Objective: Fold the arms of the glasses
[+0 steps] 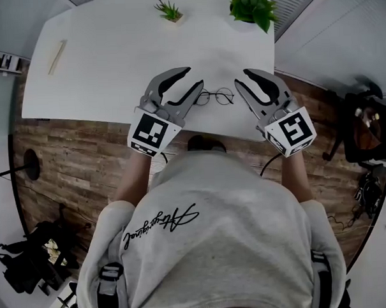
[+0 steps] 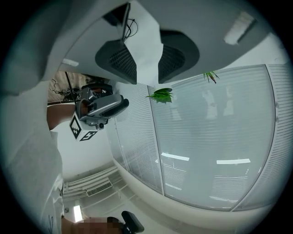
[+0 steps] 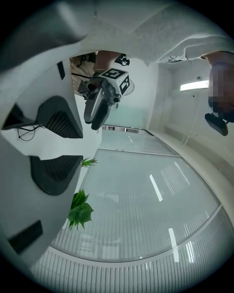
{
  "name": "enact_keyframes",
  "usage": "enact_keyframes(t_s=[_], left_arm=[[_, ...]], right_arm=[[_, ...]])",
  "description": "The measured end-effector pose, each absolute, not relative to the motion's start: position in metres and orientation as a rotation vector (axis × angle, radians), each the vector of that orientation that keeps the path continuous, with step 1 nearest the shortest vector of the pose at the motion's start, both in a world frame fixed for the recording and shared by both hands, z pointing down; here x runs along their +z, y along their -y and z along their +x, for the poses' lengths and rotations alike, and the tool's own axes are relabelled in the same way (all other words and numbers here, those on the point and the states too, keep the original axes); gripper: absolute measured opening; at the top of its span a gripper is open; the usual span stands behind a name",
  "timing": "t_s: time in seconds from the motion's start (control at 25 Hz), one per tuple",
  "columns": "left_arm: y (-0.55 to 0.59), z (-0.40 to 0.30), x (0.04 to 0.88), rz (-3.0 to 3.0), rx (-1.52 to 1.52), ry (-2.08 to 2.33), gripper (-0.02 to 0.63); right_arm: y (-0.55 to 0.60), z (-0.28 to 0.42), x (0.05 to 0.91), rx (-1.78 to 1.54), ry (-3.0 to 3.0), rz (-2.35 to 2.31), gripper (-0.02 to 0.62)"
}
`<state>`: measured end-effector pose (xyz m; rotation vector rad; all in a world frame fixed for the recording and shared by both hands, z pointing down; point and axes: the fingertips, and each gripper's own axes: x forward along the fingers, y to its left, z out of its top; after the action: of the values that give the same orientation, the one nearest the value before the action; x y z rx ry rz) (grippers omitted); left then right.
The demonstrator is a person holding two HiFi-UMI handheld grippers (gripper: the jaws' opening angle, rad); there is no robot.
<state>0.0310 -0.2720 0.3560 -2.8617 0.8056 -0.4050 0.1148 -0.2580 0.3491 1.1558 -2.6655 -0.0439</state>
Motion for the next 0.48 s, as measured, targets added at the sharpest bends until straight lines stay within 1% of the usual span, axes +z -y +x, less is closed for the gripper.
enact_keyframes(t_s=[0.48], left_arm=[[0.264, 0.025, 0.288, -2.817, -0.196, -0.822, 0.144]], right_arm=[[0.251, 0.114, 0.279, -0.137, 2.763, 1.343, 0.118]])
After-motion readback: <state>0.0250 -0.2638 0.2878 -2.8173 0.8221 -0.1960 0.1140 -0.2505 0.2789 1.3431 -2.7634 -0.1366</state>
